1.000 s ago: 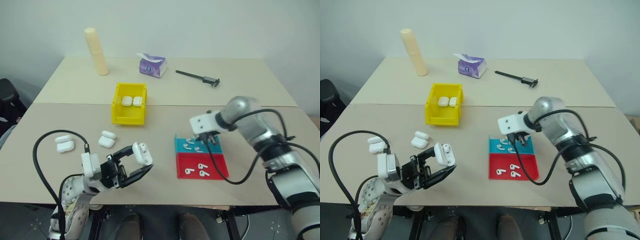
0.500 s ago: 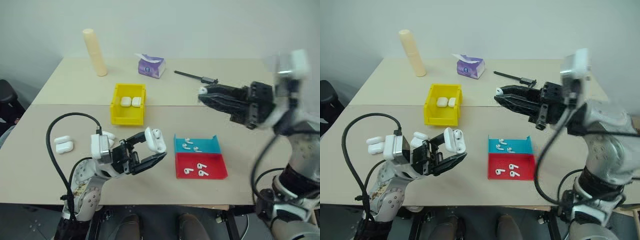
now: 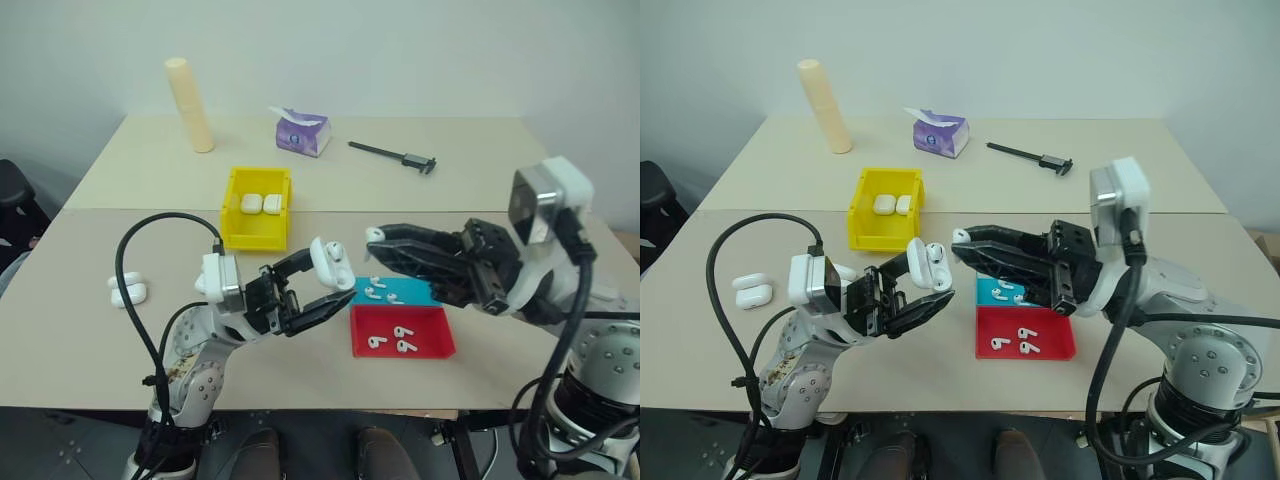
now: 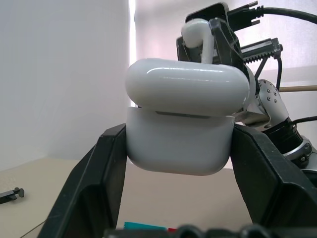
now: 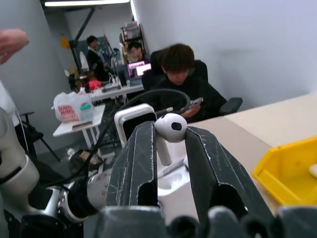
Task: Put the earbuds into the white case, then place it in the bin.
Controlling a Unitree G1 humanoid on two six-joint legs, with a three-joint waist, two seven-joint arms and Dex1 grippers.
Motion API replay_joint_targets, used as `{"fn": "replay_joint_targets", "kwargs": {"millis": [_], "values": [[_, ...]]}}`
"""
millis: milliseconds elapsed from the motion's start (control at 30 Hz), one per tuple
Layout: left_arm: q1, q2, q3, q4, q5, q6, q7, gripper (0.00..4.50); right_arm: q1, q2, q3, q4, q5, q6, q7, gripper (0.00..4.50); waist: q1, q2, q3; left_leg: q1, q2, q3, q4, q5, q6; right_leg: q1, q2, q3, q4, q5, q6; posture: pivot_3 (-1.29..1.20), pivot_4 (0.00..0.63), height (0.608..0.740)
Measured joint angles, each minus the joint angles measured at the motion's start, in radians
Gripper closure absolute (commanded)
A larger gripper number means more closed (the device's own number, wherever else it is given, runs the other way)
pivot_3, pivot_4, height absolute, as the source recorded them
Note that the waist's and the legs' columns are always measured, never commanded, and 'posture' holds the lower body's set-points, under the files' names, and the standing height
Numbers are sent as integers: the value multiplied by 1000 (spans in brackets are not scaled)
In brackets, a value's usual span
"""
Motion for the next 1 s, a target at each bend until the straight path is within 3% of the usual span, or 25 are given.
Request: {"fn": "replay_joint_targets", "kwargs": {"millis": [300, 700, 900, 1000], "values": [[3, -17, 0, 0, 1, -4, -2, 1654, 35, -34, 131, 1, -61, -120, 5, 3806, 1, 0, 0, 0, 0, 0, 0, 0, 0, 0, 0, 0, 0, 0, 0, 0, 150, 740], [15, -22, 0, 0, 13, -9, 0, 1654, 68, -64, 197, 11, -126, -209, 31, 3806, 2, 0, 0, 0, 0, -1, 0, 0, 0, 0, 0, 0, 0, 0, 0, 0, 150, 740], [15, -22, 2, 0, 14, -10, 2, 1654, 89, -85, 216, 17, -155, -245, 52, 1890, 2, 0, 0, 0, 0, -1, 0, 0, 0, 0, 0, 0, 0, 0, 0, 0, 150, 740], [15, -22, 2, 0, 14, -10, 1, 1654, 91, -92, 226, 17, -184, -271, 58, 1890, 2, 0, 0, 0, 0, -1, 0, 0, 0, 0, 0, 0, 0, 0, 0, 0, 150, 740]]}}
